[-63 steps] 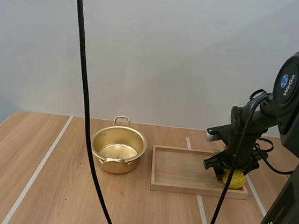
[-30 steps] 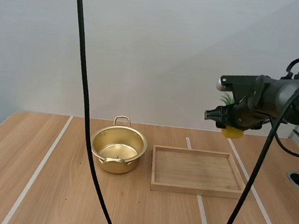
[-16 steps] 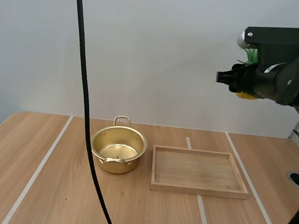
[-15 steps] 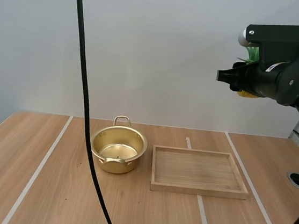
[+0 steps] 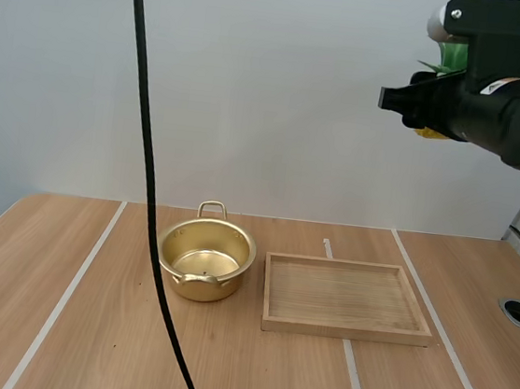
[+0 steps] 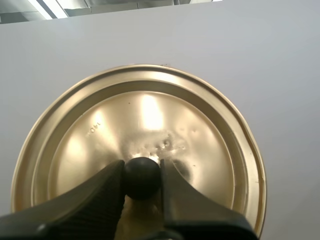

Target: Open the pot, put the pineapple inside, and close it

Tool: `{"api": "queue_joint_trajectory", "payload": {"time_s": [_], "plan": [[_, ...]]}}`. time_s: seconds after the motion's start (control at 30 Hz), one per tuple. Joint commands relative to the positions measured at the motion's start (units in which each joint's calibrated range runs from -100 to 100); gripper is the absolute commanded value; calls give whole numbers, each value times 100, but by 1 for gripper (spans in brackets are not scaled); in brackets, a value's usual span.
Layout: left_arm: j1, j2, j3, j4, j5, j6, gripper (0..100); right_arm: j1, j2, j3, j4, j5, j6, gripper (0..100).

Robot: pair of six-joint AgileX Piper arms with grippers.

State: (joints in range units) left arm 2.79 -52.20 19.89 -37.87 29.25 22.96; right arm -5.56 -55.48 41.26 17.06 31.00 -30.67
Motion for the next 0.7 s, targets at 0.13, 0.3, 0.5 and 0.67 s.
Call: {"api": "queue_joint_trajectory", "payload": {"time_s": [0.13,0.3,0.5,0.67], "plan": [[-7,-45,-19,-55,-186,-45,0,469,331,-113,417,102,-397,0],[-7,-45,-19,-55,-186,-45,0,515,669,-113,556,43,-417,0],[-7,-45,-19,-55,-186,-45,0,699,1008,-113,1500,60,-1209,0],[-7,-45,-19,-55,-186,-45,0,821,1302,-113,1980,76,-1756,0]]}}
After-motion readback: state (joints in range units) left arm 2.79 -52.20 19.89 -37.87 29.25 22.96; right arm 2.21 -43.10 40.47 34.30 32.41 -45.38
